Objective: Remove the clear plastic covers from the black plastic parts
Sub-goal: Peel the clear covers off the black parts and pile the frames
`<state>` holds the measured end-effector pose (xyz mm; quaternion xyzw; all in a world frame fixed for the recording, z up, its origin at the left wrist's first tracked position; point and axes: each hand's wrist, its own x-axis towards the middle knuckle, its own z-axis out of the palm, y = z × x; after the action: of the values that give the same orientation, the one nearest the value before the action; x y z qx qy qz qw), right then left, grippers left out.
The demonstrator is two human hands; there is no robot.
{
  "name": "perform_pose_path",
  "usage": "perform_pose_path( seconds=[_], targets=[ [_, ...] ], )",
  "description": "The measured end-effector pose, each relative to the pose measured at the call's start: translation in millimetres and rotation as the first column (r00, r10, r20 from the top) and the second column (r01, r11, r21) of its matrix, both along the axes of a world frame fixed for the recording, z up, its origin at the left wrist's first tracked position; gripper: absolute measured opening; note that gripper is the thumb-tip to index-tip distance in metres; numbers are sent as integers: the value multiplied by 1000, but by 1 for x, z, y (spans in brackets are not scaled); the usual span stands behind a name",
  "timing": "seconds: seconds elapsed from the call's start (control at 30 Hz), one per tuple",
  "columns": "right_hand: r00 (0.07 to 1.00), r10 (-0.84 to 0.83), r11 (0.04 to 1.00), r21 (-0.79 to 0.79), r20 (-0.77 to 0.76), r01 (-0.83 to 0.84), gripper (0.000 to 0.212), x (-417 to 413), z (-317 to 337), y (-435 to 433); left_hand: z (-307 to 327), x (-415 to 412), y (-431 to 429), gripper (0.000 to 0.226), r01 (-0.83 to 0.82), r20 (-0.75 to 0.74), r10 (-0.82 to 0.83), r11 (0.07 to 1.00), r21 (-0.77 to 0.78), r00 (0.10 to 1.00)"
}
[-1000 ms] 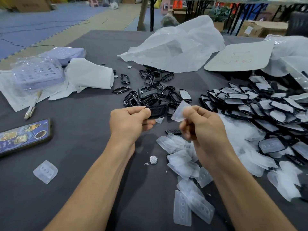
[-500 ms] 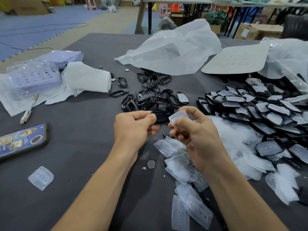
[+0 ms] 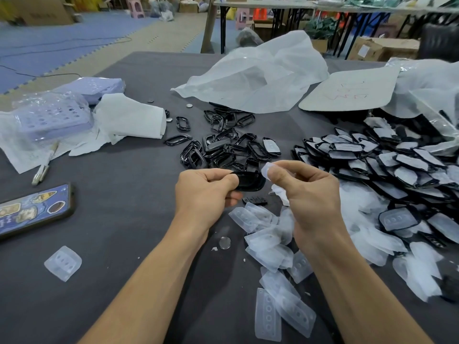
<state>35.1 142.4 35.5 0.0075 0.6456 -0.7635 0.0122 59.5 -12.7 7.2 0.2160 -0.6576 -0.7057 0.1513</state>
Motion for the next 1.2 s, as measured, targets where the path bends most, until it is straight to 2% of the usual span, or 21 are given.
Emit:
perform_pose_path(
  seconds=[0.23,0.33,0.47,0.67,0.77,0.8,0.87,0.93,1.0,1.07,1.2],
  targets=[
    [995,45,995,-89,84,-38,14,-1,-4,-8,2,0,0,13,-2,15,1,1000,22,1000],
    [992,88,992,-101,87,-79,30,-1,-8,-10,0,-1,2,10,-21,26,21,1000,5,999],
    [993,93,990,-111,70,-85,13,-2,-10,-11,-1,0,5,13,-34,24,34,999,-7,999],
    [999,48,999,-18,-16,-48,24,-1,-13,-10,-1,2,11,26,-39,29,41,998,-54,999],
    [998,66,997,-46,15,-66,13,2,-11,-11,1,3,11,21,-34,31,36,998,-49,999],
    [994,94,993,-83,57,-90,7,3,-11,-11,1,3,12,14,-22,33,23,999,-36,999],
    [983,140,983,-138,118,-123,12,3,-14,-12,5,4,13,3,17,23,-18,1000,18,1000],
    [985,118,987,-120,126,-103,19,2,-20,-15,7,5,16,10,45,3,-45,995,86,999],
    [994,45,996,-78,98,-37,14,2,-23,-20,9,8,21,8,72,-40,-67,987,141,997],
    [997,-31,998,-49,66,34,17,3,-24,-23,10,10,27,6,90,-81,-74,975,205,994],
    [993,-116,993,29,-8,116,10,2,-25,-24,10,11,33,19,85,-97,-58,949,304,994]
  ],
)
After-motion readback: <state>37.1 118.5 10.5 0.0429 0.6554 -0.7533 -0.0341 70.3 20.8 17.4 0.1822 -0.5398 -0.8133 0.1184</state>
